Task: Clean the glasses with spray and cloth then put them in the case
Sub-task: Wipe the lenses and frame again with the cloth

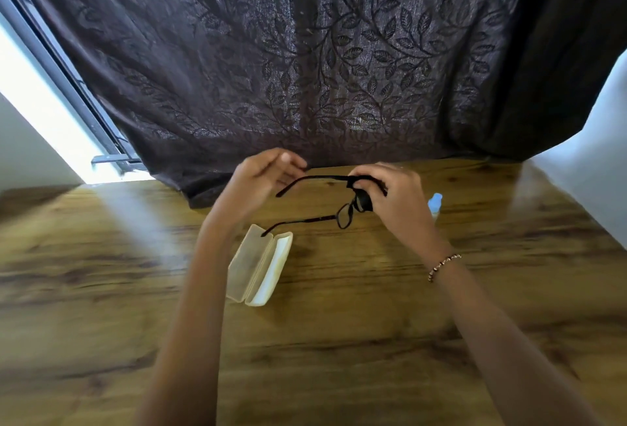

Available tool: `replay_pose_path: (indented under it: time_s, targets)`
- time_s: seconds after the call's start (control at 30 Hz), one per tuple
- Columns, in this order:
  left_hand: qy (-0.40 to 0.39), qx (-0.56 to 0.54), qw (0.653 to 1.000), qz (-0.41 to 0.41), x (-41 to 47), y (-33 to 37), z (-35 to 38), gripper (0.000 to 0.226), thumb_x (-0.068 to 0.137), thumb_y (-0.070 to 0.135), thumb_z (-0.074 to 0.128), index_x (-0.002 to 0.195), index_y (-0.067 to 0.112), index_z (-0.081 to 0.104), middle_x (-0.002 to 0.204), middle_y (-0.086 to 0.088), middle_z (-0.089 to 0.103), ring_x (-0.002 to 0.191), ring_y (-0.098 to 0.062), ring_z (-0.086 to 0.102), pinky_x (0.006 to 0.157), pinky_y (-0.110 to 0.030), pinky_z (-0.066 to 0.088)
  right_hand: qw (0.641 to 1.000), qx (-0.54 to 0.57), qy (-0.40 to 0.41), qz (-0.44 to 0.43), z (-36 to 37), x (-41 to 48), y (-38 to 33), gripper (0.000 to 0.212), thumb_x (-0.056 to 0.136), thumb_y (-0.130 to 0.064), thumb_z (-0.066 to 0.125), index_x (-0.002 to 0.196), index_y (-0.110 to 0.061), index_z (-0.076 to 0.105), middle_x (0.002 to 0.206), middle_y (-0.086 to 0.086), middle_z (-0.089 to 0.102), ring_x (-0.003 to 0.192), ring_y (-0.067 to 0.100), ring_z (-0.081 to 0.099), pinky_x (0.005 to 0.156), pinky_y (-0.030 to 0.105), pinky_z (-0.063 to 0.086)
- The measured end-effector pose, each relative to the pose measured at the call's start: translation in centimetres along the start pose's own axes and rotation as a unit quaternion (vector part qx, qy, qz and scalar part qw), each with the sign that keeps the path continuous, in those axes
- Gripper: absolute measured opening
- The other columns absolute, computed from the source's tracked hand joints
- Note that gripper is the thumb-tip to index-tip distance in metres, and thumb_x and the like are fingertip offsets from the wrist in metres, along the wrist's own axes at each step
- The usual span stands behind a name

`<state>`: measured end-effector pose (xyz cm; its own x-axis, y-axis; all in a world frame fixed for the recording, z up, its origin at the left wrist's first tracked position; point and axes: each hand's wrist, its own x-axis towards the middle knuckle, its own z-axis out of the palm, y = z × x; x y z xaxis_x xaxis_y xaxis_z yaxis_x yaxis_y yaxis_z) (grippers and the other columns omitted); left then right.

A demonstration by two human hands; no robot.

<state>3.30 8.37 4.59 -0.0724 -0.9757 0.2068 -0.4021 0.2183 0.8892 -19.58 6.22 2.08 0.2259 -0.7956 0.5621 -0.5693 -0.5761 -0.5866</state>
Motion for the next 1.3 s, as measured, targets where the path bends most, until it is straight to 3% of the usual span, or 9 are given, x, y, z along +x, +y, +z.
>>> replay_pose_path:
  time_s: [0.07,0.17,0.4,0.5,0.67,0.8,0.93,1.13,1.3]
  targets:
    - [0.0,-0.031,0.999,-0.013,-0.1,-0.7,-0.5,0.018,0.097,0.01,0.048,0.104,0.006,0.065,0.095,-0.009,0.07,0.089,-0.016,0.067,0.087,-0.03,0.054,0.998,0.049,0.016,0.047,0.2,-0.1,0.3,0.018,0.084,-0.004,0.068,0.094,-0.017,0.075,0.089,-0.011,0.071,0.085,-0.003,0.063,0.079,0.007,0.047]
    - [-0.031,0.075,0.997,-0.017,-0.4,-1.3,1.2,0.014,0.09,0.01,0.06,0.1,0.014,0.069,0.096,0.006,0.069,0.091,0.0,0.063,0.09,-0.022,0.047,0.987,0.114,0.038,0.11,0.8,-0.2,0.3,0.023,0.082,-0.009,0.073,0.092,-0.03,0.073,0.092,-0.017,0.062,0.081,-0.008,0.062,0.075,0.006,0.048]
    - [-0.03,0.108,0.994,0.017,0.8,-0.1,5.6,0.012,0.081,0.011,0.071,0.093,0.01,0.073,0.083,0.015,0.063,0.072,0.02,0.056,0.067,0.0,0.039,0.978,0.181,0.034,0.097,2.0,-0.9,0.2,0.024,0.078,-0.006,0.076,0.089,-0.028,0.075,0.088,-0.016,0.069,0.088,0.006,0.066,0.081,0.021,0.053]
    - [-0.041,0.147,0.988,0.011,0.9,-0.2,5.9,0.012,0.082,0.012,0.07,0.094,0.014,0.073,0.082,0.01,0.064,0.07,0.006,0.057,0.065,-0.008,0.042,0.978,0.189,0.035,0.083,2.2,-1.2,0.5,0.023,0.077,-0.005,0.077,0.09,-0.024,0.075,0.089,-0.009,0.068,0.088,0.008,0.065,0.081,0.021,0.053]
    - [-0.047,0.182,0.982,0.005,0.8,-0.9,5.9,0.016,0.087,0.013,0.064,0.102,0.009,0.069,0.1,-0.005,0.07,0.092,-0.019,0.063,0.08,-0.026,0.047,0.975,0.203,0.052,0.079,2.4,-1.5,0.5,0.024,0.08,-0.003,0.074,0.091,-0.024,0.073,0.093,-0.006,0.068,0.088,0.008,0.066,0.078,0.019,0.054]
    - [-0.067,0.169,0.983,-0.023,0.9,-1.2,5.8,0.019,0.09,0.015,0.061,0.106,0.01,0.07,0.104,-0.007,0.071,0.095,-0.02,0.064,0.084,-0.028,0.048,0.981,0.181,0.04,0.058,2.8,-1.8,0.1,0.021,0.083,-0.004,0.07,0.09,-0.024,0.069,0.096,-0.009,0.064,0.088,0.004,0.063,0.074,0.014,0.051]
    - [-0.085,0.124,0.987,-0.061,1.1,-1.2,5.8,0.02,0.089,0.009,0.058,0.107,0.012,0.069,0.104,-0.006,0.07,0.099,-0.019,0.064,0.09,-0.033,0.049,0.984,0.168,0.03,0.049,3.0,-2.1,0.0,0.023,0.084,-0.006,0.069,0.093,-0.027,0.068,0.097,-0.019,0.062,0.09,0.004,0.063,0.076,0.025,0.056]
    - [-0.095,0.181,0.977,-0.054,1.0,-1.2,5.6,0.012,0.087,0.015,0.055,0.083,0.014,0.066,0.068,-0.003,0.058,0.067,-0.021,0.053,0.062,-0.032,0.039,0.988,0.151,-0.006,0.03,2.8,-2.6,-0.2,0.018,0.087,-0.008,0.066,0.095,-0.024,0.07,0.097,-0.018,0.059,0.093,0.007,0.062,0.08,0.033,0.056]
    - [-0.078,0.283,0.952,-0.088,1.4,-1.6,5.8,0.018,0.088,0.016,0.051,0.096,0.013,0.067,0.079,-0.003,0.058,0.082,-0.024,0.056,0.068,-0.028,0.037,0.986,0.168,0.012,-0.022,2.6,-2.1,-1.4,0.014,0.087,-0.007,0.064,0.094,-0.016,0.071,0.095,-0.008,0.063,0.094,0.01,0.063,0.079,0.025,0.054]
